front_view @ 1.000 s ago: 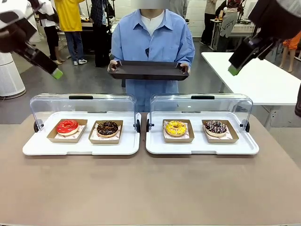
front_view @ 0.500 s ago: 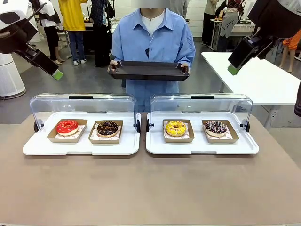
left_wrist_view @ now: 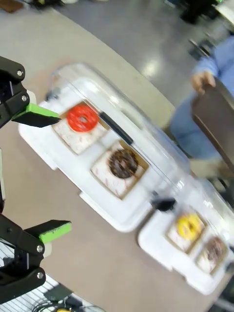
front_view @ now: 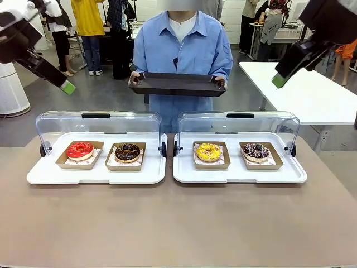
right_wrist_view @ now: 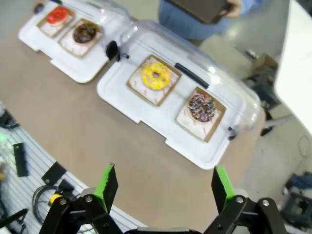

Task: Provide the desired donut to the person.
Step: Pick up and lift the Paper togo box containing the Donut pointed at by the person.

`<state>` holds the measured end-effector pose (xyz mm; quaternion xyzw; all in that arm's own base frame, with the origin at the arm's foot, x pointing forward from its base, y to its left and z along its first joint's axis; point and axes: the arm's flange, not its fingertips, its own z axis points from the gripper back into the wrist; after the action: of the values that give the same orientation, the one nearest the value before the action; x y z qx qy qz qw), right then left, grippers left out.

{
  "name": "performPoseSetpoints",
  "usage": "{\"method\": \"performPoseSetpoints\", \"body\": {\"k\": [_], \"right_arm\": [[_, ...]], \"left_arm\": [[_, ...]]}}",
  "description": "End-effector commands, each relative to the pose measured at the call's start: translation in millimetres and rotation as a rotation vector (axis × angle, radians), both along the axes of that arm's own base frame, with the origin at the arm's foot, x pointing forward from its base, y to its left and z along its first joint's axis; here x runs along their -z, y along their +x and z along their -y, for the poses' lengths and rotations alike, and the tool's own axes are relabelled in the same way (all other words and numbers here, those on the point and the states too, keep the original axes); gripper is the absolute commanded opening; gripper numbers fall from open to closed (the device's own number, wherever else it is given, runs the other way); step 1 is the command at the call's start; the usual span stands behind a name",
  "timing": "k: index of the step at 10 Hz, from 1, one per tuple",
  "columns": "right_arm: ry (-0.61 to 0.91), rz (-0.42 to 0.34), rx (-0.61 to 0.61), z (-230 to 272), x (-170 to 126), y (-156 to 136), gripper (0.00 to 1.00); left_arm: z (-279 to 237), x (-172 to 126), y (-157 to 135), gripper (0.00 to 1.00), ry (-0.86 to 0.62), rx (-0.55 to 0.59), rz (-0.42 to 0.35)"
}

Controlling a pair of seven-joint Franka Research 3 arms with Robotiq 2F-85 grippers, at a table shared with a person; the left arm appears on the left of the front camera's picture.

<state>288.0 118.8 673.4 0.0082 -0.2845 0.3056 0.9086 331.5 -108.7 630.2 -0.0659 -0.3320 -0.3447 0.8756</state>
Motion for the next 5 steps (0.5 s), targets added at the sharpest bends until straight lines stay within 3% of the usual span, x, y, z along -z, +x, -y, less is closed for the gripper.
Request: {"method": "performPoseSetpoints", "body": {"k": [1, 3, 5], "right_arm": [[0.229, -0.063, -0.274, 58.1, 11.7, 16.6, 1.00], [0.428, -0.014, -0.413, 104.3, 21.6, 29.4, 1.00], [0.563, 0.059, -0.544, 153.7, 36.9, 38.2, 1.00]], "left_arm": [[-39.5, -4.9, 25.8, 1.00, -0.257, 0.254, -0.080], [-71.4, -9.4, 52.3, 1.00, -0.473, 0.452, -0.157], [-107.5, -4.3, 73.2, 1.00, -0.642, 0.561, -0.133]]}}
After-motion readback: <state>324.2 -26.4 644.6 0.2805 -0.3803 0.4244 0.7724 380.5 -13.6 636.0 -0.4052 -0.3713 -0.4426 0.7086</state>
